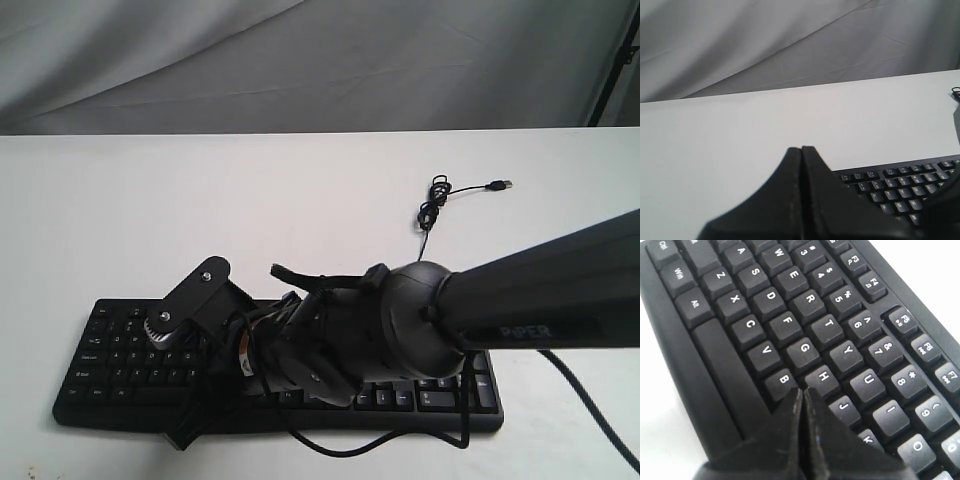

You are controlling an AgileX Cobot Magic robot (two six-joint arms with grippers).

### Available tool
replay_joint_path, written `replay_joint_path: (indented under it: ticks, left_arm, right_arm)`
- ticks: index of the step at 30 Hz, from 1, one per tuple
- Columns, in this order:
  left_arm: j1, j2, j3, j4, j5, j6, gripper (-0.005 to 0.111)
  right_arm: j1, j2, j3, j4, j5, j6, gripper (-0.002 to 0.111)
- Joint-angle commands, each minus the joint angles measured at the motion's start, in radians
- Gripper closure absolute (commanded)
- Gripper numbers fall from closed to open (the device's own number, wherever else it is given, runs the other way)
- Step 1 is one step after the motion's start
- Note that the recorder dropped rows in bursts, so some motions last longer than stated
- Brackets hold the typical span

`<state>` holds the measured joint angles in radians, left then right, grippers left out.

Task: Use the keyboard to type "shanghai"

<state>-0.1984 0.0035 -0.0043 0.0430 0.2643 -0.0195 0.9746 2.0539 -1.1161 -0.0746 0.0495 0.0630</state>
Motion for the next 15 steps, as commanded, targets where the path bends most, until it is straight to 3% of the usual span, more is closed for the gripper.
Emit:
replay_joint_path:
  ticks: [1, 8, 15]
  left_arm:
    - [-0.004, -0.003, 0.004, 0.001, -0.005, -0.003, 0.107]
    - [-0.004, -0.003, 0.004, 0.001, -0.005, -0.003, 0.107]
    - [-0.004, -0.003, 0.004, 0.001, -0.005, -0.003, 0.107]
  right_arm:
    - [-0.009, 0.020, 0.003, 0.008, 0.017, -0.009, 0.108]
    - [-0.009, -0.014, -0.011, 0.007, 0.030, -0.017, 0.108]
    - [-0.007, 0.035, -0.187, 0.007, 0.145, -0.032, 0.108]
